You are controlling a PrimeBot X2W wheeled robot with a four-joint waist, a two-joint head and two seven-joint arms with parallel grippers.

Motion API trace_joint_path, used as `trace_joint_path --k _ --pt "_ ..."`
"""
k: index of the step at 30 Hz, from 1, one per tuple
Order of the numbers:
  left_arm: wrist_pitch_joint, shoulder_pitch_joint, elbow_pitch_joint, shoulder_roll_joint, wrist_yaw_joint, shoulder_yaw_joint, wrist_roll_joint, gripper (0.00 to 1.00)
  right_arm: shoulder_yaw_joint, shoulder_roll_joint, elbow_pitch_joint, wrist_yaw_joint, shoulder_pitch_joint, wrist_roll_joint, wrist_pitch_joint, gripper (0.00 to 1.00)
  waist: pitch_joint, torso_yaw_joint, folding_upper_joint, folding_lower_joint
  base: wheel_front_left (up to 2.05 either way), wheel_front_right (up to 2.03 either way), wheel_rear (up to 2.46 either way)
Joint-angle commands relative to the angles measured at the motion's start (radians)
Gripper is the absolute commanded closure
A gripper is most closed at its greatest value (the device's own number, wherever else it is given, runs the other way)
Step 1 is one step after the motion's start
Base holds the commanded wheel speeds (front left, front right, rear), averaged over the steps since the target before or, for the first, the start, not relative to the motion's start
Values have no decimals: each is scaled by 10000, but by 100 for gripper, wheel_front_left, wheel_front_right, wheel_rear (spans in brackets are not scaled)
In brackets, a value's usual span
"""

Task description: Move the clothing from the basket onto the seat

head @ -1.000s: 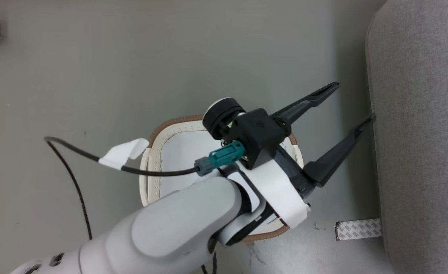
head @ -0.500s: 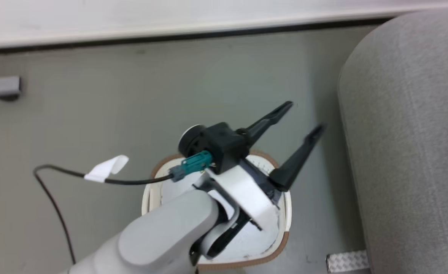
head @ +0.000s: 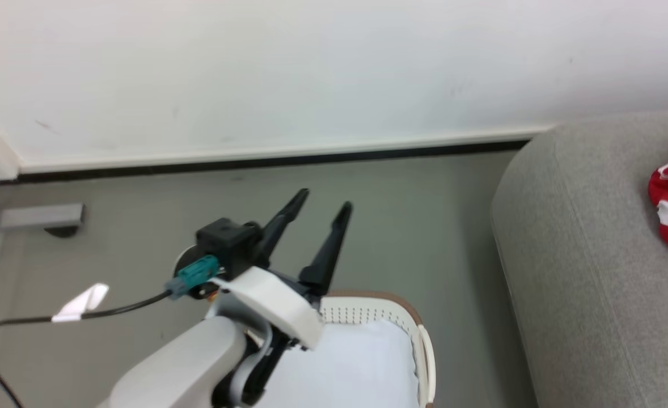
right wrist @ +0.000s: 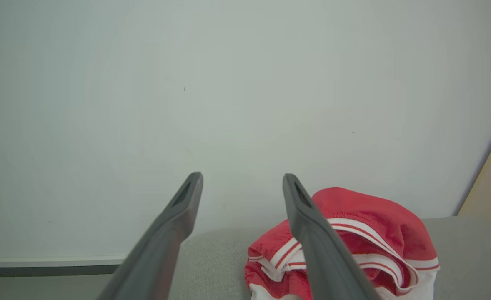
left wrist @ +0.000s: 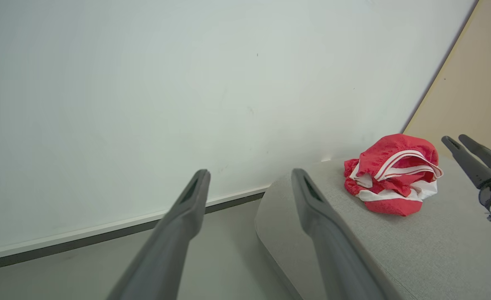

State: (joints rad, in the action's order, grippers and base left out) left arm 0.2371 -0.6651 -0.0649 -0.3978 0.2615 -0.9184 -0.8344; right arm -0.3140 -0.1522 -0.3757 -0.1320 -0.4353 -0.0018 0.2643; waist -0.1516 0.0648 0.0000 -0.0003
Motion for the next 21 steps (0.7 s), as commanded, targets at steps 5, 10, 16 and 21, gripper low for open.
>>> trace_joint_path --k 5,10,16,21 --pt "212 909 -356 -435 440 526 70 0 531 232 690 27 957 239 -6 0 997 -358 0 3 0 0 0" --pt "269 2045 -585 -738 640 1190 78 0 987 495 953 27 1674 326 -4 0 1452 -366 0 3 0 0 0" --pt "275 3451 -467 -686 686 2568 933 0 1371 789 983 27 2203 222 -4 0 1658 -344 0 3 0 0 0" --pt "273 4522 -409 -320 385 3700 1844 0 1572 940 1055 27 2771 215 -4 0 1785 -445 0 3 0 0 0"
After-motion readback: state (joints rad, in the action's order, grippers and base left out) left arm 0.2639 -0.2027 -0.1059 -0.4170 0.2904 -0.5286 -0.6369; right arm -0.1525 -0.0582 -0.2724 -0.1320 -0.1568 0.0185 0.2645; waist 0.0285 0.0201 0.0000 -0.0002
